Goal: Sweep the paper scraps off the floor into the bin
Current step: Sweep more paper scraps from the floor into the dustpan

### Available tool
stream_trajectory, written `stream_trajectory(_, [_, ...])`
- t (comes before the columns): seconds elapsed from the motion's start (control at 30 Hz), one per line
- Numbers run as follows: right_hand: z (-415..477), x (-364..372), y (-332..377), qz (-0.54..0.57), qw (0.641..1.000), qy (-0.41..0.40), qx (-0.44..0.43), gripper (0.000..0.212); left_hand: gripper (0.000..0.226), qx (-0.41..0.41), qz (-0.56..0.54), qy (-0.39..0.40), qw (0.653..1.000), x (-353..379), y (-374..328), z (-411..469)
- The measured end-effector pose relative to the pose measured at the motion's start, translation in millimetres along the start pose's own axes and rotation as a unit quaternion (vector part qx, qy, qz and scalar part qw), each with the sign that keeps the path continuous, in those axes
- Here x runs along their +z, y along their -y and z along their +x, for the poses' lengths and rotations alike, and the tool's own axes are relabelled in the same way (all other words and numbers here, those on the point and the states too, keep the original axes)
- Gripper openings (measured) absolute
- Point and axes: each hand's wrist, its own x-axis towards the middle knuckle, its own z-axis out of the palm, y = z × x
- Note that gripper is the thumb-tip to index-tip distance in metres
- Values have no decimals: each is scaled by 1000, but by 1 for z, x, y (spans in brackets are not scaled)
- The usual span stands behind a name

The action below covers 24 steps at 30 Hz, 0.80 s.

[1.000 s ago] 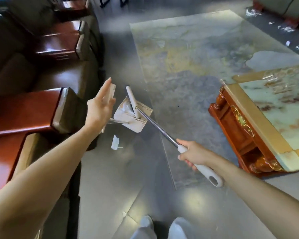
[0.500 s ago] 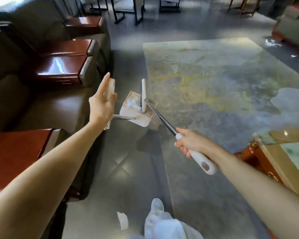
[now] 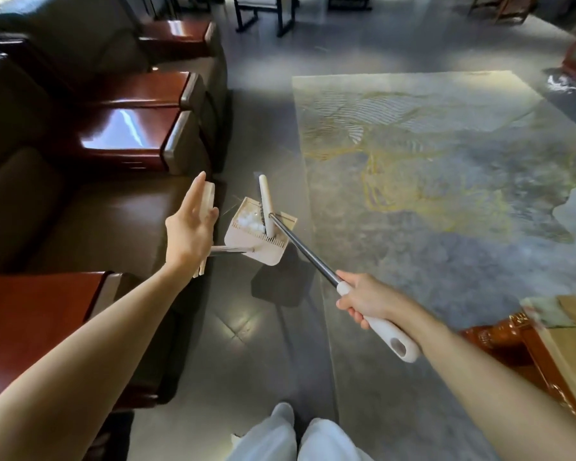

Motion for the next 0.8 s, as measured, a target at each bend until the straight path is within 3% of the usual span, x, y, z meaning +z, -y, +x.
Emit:
stream_trajectory(0.27, [-61,33,-54,-1,1000,21,14,71,56,-16,14,-22,1000,-31,15,-112])
stream_trajectory(0.57, [-200,109,-190,2,997,67,47,72,56,-61,18,-72,995,-87,26,-356])
stream_trajectory(0.8, [-310,179,-249,-13,990,113,84,70,55,-120,45,-84,988,-169,31,-514])
